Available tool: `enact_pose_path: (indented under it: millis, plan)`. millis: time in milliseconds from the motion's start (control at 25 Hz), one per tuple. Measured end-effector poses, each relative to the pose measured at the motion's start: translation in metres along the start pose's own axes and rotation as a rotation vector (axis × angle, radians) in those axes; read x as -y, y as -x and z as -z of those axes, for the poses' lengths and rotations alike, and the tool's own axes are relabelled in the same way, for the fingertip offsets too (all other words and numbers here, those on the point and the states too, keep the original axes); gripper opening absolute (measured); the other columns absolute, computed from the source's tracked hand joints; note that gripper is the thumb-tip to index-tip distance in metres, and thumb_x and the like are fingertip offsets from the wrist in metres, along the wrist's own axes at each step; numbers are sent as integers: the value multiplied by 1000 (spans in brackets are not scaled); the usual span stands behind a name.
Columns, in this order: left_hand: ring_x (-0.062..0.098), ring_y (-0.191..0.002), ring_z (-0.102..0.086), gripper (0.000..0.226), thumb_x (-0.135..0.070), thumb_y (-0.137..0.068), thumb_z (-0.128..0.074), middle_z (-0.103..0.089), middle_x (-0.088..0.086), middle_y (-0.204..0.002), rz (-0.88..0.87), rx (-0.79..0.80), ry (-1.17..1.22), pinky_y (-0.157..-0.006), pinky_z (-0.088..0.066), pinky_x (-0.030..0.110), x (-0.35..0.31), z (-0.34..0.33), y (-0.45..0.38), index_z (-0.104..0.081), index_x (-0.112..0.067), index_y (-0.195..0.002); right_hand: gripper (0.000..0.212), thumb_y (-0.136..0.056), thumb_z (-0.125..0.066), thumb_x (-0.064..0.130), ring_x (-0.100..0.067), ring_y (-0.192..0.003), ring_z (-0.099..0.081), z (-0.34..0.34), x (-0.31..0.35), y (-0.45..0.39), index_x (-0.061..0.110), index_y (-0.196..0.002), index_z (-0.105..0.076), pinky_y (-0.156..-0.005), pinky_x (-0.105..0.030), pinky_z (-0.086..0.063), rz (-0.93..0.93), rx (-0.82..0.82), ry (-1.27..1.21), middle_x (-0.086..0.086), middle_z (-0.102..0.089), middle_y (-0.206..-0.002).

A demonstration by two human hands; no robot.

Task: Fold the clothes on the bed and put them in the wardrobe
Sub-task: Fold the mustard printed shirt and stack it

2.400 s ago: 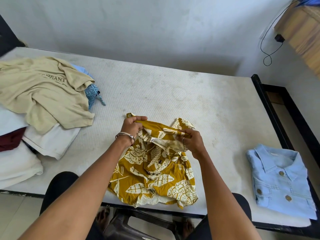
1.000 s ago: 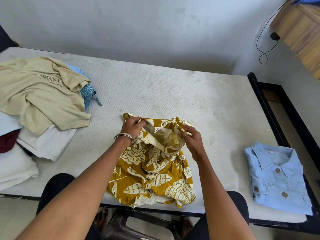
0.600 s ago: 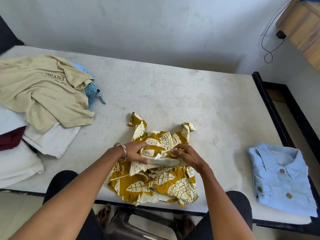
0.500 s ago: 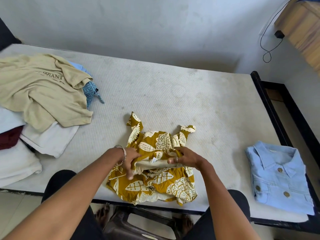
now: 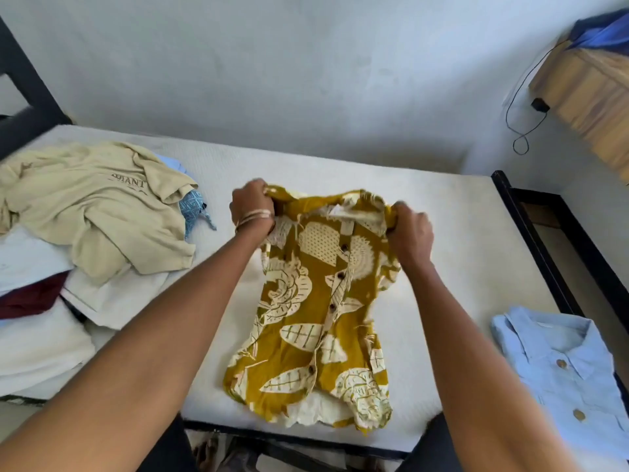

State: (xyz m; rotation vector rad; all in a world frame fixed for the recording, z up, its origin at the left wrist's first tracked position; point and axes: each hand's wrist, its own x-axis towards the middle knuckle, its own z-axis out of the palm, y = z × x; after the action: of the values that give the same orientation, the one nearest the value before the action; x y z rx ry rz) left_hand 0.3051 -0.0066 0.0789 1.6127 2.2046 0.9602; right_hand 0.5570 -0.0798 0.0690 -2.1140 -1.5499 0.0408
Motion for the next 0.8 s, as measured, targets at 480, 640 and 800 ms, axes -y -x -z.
enact_pose_path:
  millis: [480, 640, 800]
  plan:
    - [43, -93, -57, 27, -6, -73, -54, -63, 24, -97, -521, -233, -119, -86, -47, 45, 1, 55, -36, -71, -4, -93, 34, -67, -74, 19, -21, -83, -62, 64, 11, -30, 21, -101, -72, -77, -34, -52, 121, 201, -311, -5, -69, -90]
    - [19, -94, -65, 36, -27, -89, -62, -63, 11, -126, -427, 860, -777, -82, -48, 21, 78, 51, 19, -61, -29, -125, 48, -77, -76, 17, -20, -98, -65, 18, -25, 28, 20, -124, -66, -84, -31, -52, 211, 984, 182, 1, -66, -109]
    - [6, -65, -47, 41, -31, -90, -66, -57, 5, -107, -92, 1444, -1012, -43, -41, 9, 87, 85, 46, -59, -16, -128, 53, -67, -86, 30, -22, -96, -67, 10, -44, 41, 6, -111, -70, -84, -38, -54, 45, 1334, 235, -13, -72, -108]
